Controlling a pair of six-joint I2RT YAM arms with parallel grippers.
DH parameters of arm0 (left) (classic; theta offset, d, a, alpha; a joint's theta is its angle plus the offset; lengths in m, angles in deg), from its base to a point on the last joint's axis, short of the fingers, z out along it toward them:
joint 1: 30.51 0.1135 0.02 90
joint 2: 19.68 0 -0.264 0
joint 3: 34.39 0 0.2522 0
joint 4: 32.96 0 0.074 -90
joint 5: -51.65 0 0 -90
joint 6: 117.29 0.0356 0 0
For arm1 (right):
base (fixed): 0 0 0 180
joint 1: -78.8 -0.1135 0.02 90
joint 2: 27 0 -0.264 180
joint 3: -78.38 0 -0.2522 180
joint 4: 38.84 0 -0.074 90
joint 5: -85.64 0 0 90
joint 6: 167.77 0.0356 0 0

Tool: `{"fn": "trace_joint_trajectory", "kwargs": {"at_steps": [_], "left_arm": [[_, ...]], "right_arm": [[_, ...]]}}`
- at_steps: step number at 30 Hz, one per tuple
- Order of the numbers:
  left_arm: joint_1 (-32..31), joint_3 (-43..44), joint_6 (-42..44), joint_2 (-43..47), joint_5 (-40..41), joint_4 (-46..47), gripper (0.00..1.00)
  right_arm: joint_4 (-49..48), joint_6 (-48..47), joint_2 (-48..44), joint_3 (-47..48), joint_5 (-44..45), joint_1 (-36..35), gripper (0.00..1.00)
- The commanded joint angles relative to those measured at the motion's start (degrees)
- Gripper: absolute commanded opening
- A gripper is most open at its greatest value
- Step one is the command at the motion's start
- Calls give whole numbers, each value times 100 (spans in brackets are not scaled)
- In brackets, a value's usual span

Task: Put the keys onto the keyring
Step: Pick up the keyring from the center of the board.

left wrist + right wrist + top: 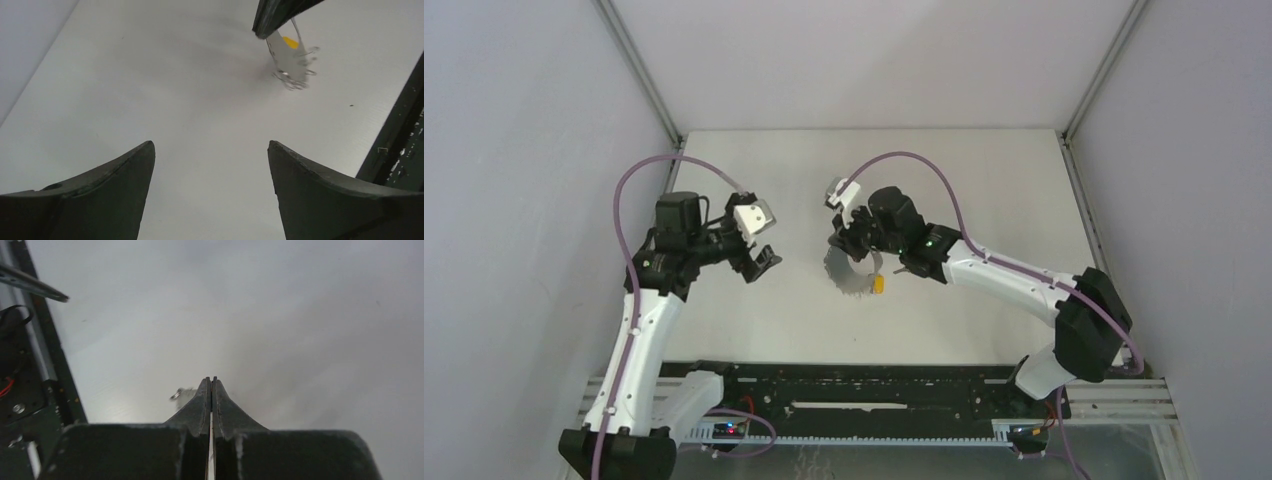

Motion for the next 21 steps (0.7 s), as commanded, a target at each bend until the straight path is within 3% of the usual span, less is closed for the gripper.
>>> {"fn": "trace_joint_trajectory", "kwargs": {"at_steps": [1,7,15,21], "left_arm": [[-264,116,-247,264,-551,-58,88],[-380,-174,-754,827,-1175,-172,86],[-441,-493,-737,1242,-1571,-192,75],[-464,-484,-1160,1308,-2014,80,77]], "right_arm": [[-100,53,-387,-157,-287,-331,0],[20,51,-921,-212,-552,-745,0],[-434,376,-1426,-355,-1898,-807,0],[-892,812,-1500,-358,-2342,-815,0]]}}
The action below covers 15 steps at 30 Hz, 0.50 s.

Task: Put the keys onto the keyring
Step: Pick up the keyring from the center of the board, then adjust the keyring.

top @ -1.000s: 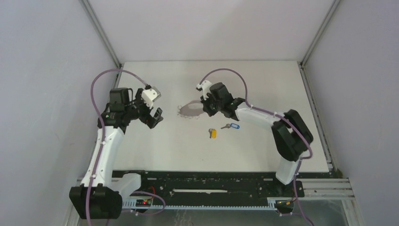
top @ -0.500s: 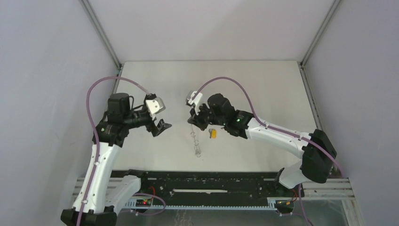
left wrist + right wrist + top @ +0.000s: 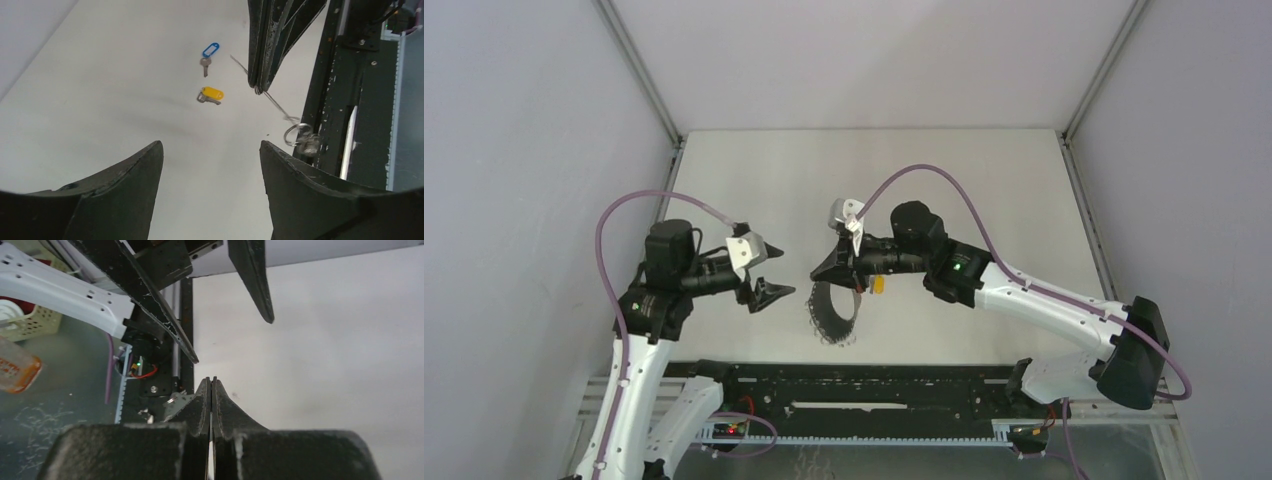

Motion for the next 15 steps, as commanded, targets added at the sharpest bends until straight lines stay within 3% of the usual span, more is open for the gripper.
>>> {"fn": "trace_joint_trajectory", "kwargs": {"at_steps": [1,15], "left_arm": [[-66,-25,-486,75,-620,282,78],[-109,19,-1530,304,-1475,62,93]], "right_arm": [[-702,498,-191,30,-562,-33,0],[-937,394,-283,33,63,-412,0]]}}
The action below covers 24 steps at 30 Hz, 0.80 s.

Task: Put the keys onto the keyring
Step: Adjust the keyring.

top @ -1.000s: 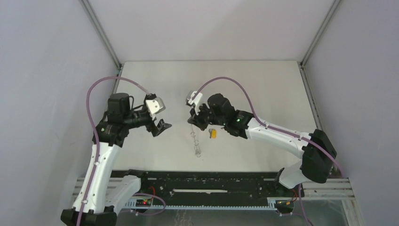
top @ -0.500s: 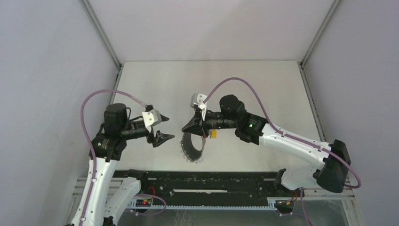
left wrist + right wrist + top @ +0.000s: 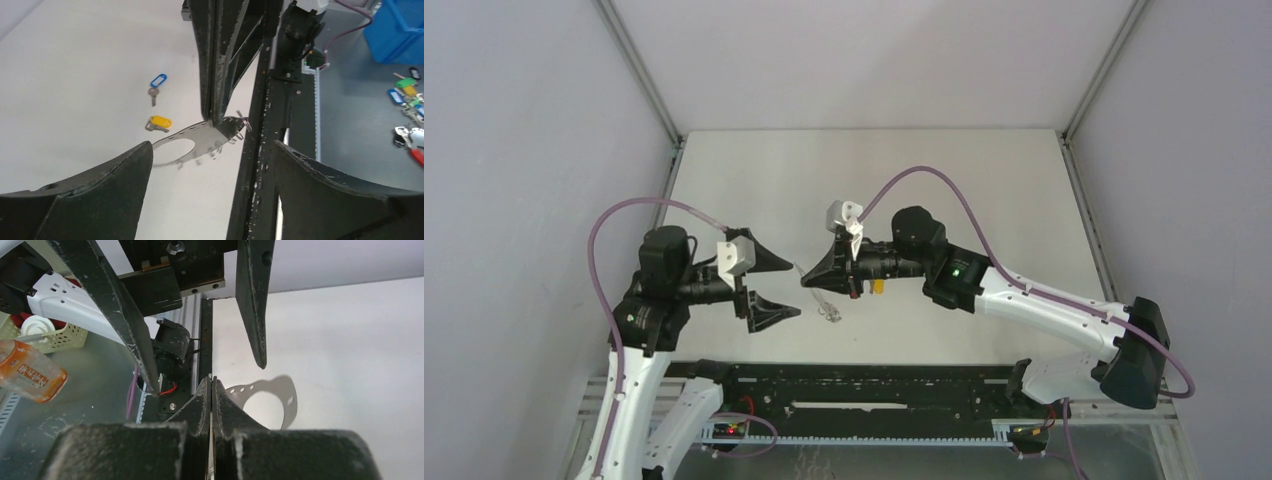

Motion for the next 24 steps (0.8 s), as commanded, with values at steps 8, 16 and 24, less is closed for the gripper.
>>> {"fn": "trace_joint_trajectory", "kwargs": {"at_steps": [8,16,24], "left_arm": [[-31,-209,-839,-18,-230,238,91],[-32,-167,-816,17,-563,288,72],[-90,-256,-784,-3,-300,429,66]], "right_arm": [[-548,-154,-245,33,1357,-441,0],[-701,-33,-214,26,1391,-570,0],[-860,-33,-182,28,1690,-769,0]]}}
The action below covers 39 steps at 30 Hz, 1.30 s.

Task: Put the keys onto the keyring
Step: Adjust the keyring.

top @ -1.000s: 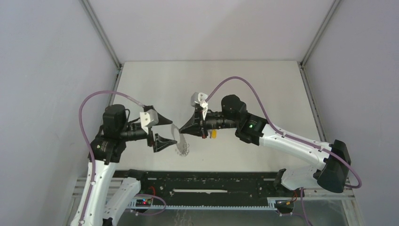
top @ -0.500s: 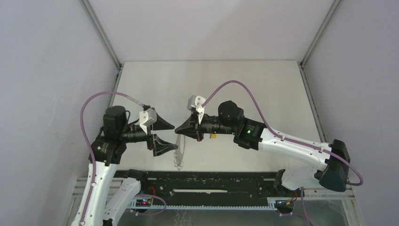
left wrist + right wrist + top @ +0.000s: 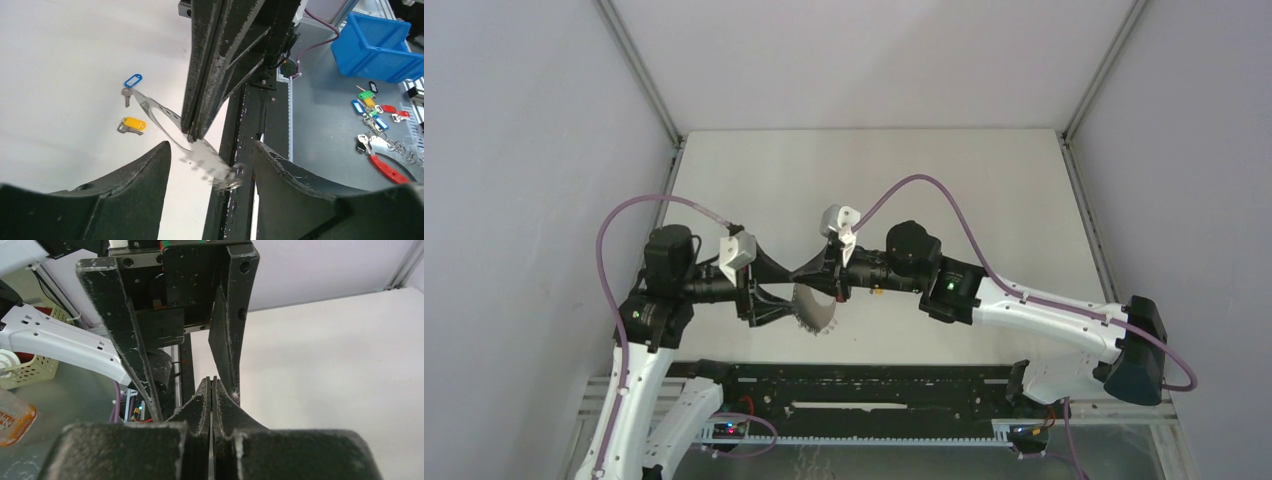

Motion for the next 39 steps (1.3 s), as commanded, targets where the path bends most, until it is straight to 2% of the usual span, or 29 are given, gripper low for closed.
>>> {"fn": "trace_joint_trajectory", "kwargs": {"at_steps": [1,4,7,11,18,21,25,31,34,39], "left_arm": [[-90,-76,-77,3,179,303,66],[-150,-117,-355,-49,448,550,65],[-151,-171,-388,-73,591,603,59],[-151,-218,-410,-32,753,614,40],[-151,-214,-668,-32,974,947,29],[-153,-219,-704,-23,960,1013,19],[-151,-244,-669,-21,949,1027,1],[-151,-215,-245,117,1044,933,0],[-151,-250,142,224,1203,816,0],[-151,-335,879,486,1481,717,0]], "right_arm": [[-448,8,-165,30,269,-176,0],[-461,-11,-134,31,383,-229,0],[-440,-20,-145,26,426,-265,0],[-401,-19,-175,33,468,-297,0],[-385,6,-168,33,512,-363,0],[-344,17,-183,33,532,-364,0],[-306,71,-202,27,523,-363,0],[-62,265,-356,28,236,-280,0],[92,357,-441,31,-200,-189,8],[373,338,-586,30,-881,-39,28]]}}
